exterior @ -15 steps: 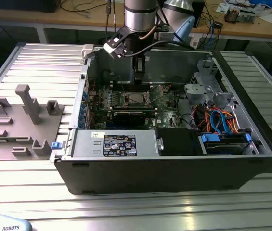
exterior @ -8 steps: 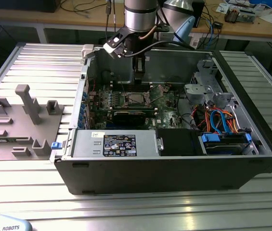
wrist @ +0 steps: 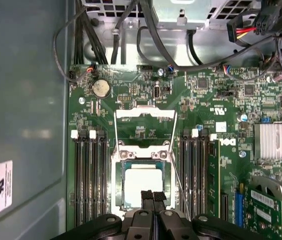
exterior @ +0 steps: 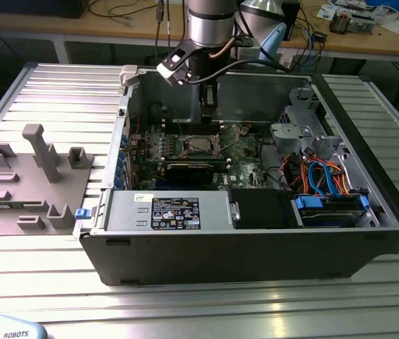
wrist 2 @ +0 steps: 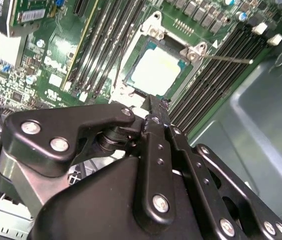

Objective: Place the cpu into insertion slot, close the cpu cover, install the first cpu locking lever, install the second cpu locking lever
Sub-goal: 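Close the cpu cover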

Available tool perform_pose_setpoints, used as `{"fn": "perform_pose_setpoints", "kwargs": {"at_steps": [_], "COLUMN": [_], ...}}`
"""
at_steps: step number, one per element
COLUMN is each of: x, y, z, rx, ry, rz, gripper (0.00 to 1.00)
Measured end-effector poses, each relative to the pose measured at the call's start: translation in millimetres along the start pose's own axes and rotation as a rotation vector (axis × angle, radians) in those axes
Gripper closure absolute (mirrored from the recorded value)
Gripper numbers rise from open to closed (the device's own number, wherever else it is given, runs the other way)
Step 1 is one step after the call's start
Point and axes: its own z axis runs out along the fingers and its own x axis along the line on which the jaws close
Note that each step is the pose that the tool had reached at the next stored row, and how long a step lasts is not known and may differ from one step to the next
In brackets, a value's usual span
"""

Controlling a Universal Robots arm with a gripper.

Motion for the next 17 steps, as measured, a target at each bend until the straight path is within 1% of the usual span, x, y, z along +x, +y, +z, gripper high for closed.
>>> {"fn": "perform_pose_setpoints", "kwargs": {"at_steps": [6,8,13,16,17], "x": [0.0,-0.1,-1.0,-2.7,-2.9], "y": [10.3,16.4,28.5,42.2,44.9], "z": [0.5,0.7,1.4,2.6,2.8], "rx": [0.0015,0.0027,0.0062,0.0119,0.0132], "ry": [-0.0001,0.0000,0.0002,0.0011,0.0010], "rz": [0.000,0.000,0.000,-0.001,0.000], "gripper": [0.89,0.89,0.89,0.89,0.89]}}
